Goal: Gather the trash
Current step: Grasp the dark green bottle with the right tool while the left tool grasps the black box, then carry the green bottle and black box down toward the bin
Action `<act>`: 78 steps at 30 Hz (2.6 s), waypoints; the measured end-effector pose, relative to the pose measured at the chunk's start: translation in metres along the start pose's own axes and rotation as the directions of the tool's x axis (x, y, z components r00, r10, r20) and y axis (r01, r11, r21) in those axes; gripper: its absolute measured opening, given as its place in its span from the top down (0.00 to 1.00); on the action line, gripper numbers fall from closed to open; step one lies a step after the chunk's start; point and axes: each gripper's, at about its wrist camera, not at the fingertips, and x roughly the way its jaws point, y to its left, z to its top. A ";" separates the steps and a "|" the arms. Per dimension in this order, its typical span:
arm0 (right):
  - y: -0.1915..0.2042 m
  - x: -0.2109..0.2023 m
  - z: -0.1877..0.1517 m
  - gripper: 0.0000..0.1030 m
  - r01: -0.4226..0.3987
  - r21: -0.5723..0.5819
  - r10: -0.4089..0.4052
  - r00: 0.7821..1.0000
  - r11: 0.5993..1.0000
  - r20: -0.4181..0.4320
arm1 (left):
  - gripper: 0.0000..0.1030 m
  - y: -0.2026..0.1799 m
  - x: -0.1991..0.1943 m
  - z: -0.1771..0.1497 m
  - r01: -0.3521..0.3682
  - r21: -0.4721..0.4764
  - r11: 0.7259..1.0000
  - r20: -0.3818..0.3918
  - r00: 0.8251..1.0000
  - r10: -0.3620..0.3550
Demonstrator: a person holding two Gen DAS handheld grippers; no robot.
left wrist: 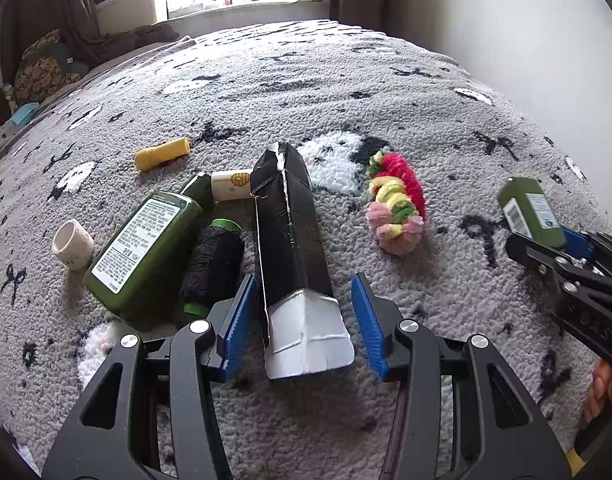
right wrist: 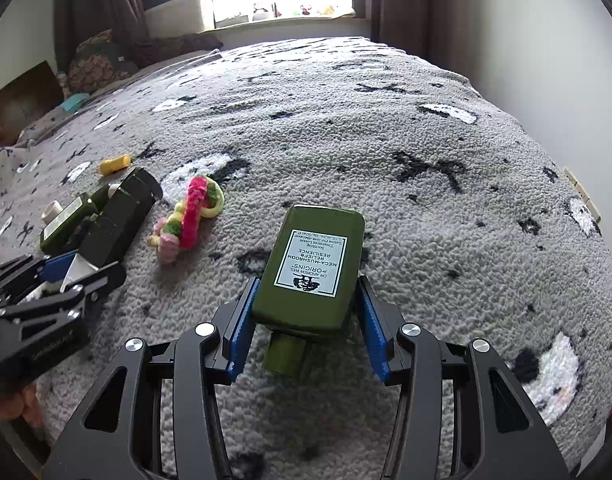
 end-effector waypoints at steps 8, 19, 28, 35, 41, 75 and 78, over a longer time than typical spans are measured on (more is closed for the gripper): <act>0.001 -0.025 -0.027 0.53 -0.033 -0.036 0.034 0.999 0.999 0.025 | 0.81 0.004 -0.007 -0.006 0.001 0.010 1.000 -0.012 1.000 -0.001; 0.028 -0.073 -0.060 0.53 -0.059 -0.095 0.065 0.996 0.994 0.068 | 0.84 -0.002 -0.072 -0.066 0.034 0.068 0.997 0.058 0.998 -0.038; 0.056 -0.107 -0.099 0.54 -0.103 -0.149 0.116 0.990 0.983 0.080 | 0.84 0.011 -0.134 -0.130 0.041 0.058 0.997 0.130 0.990 -0.049; 0.075 -0.134 -0.124 0.54 -0.129 -0.183 0.150 0.983 0.975 0.106 | 0.84 0.021 -0.163 -0.170 0.024 0.046 0.999 0.162 0.986 -0.031; 0.083 -0.149 -0.141 0.54 -0.119 -0.212 0.148 0.981 0.970 0.126 | 0.84 0.029 -0.181 -0.197 0.043 0.009 0.999 0.179 0.983 -0.044; 0.101 -0.129 -0.254 0.54 -0.248 -0.179 0.232 0.967 0.952 -0.107 | 0.84 0.019 -0.159 -0.344 0.111 -0.030 0.993 -0.087 0.990 -0.113; 0.103 -0.119 -0.261 0.54 -0.255 -0.173 0.232 0.962 0.951 -0.141 | 0.84 0.022 -0.147 -0.353 0.114 -0.041 0.993 -0.121 0.986 -0.118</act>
